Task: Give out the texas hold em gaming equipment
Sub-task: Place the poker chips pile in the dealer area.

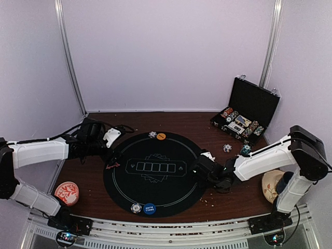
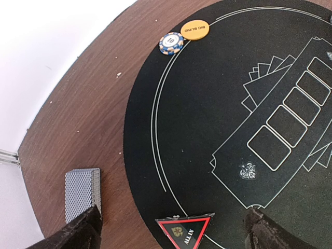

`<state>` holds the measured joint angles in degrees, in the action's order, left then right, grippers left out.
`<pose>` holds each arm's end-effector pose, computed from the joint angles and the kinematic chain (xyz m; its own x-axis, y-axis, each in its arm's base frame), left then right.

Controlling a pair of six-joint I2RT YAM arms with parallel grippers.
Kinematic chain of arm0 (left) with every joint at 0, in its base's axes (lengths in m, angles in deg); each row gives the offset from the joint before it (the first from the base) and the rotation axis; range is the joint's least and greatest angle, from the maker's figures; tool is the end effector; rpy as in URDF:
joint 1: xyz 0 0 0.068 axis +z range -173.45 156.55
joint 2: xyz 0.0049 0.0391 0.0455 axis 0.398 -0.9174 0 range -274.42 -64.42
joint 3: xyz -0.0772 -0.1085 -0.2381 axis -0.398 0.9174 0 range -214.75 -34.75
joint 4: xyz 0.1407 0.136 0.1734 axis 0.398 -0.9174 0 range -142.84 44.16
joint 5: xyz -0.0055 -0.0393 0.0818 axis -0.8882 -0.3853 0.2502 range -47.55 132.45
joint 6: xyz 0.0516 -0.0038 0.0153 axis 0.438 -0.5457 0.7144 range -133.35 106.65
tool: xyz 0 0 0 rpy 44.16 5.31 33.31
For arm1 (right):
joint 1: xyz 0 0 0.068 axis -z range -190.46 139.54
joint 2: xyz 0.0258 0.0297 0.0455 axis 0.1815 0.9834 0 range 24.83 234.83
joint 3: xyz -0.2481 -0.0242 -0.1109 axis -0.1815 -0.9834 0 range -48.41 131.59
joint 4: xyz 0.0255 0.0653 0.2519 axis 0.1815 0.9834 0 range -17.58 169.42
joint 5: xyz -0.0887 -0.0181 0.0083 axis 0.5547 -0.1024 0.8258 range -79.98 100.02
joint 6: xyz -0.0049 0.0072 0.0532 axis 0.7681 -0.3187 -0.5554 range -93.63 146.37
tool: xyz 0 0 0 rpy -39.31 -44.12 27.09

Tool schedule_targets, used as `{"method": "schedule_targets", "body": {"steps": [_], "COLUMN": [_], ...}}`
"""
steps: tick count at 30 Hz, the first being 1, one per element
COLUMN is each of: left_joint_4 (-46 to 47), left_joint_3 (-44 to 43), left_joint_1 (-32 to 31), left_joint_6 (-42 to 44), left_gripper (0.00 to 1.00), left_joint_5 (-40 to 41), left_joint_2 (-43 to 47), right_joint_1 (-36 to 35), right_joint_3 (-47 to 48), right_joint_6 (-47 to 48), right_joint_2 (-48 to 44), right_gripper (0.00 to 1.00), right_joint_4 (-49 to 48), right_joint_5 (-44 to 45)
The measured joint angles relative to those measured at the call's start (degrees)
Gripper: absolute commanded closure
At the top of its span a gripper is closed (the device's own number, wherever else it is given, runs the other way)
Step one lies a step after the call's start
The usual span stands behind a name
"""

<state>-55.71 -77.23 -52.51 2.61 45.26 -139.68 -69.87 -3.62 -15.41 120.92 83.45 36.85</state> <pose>0.2386 -0.1305 0.2123 -0.4447 0.5613 -0.6980 0.5990 0.7657 0.2341 0.1650 0.2476 0.1286 -0.7768 -0.1456 -0.6126 -0.1930 0.9811 0.0115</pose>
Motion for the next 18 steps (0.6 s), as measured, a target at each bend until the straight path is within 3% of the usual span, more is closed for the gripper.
{"method": "schedule_targets", "body": {"steps": [9, 14, 18], "left_joint_4": [0.0, 0.0, 0.0], "left_joint_3": [0.0, 0.0, 0.0], "left_joint_1": [0.0, 0.0, 0.0], "left_joint_6": [0.0, 0.0, 0.0], "left_gripper": [0.02, 0.02, 0.02], "left_joint_5": [0.0, 0.0, 0.0], "left_joint_2": [0.0, 0.0, 0.0], "right_joint_1": [-1.1, 0.1, 5.4], "right_joint_3": [0.2, 0.2, -0.2], "right_joint_6": [0.1, 0.1, 1.4], "right_joint_2": [-13.6, -20.0, -21.8], "right_gripper": [0.12, 0.07, 0.05], "right_joint_4": [5.1, 8.3, 9.0], "right_joint_5": [1.0, 3.8, 3.8]}}
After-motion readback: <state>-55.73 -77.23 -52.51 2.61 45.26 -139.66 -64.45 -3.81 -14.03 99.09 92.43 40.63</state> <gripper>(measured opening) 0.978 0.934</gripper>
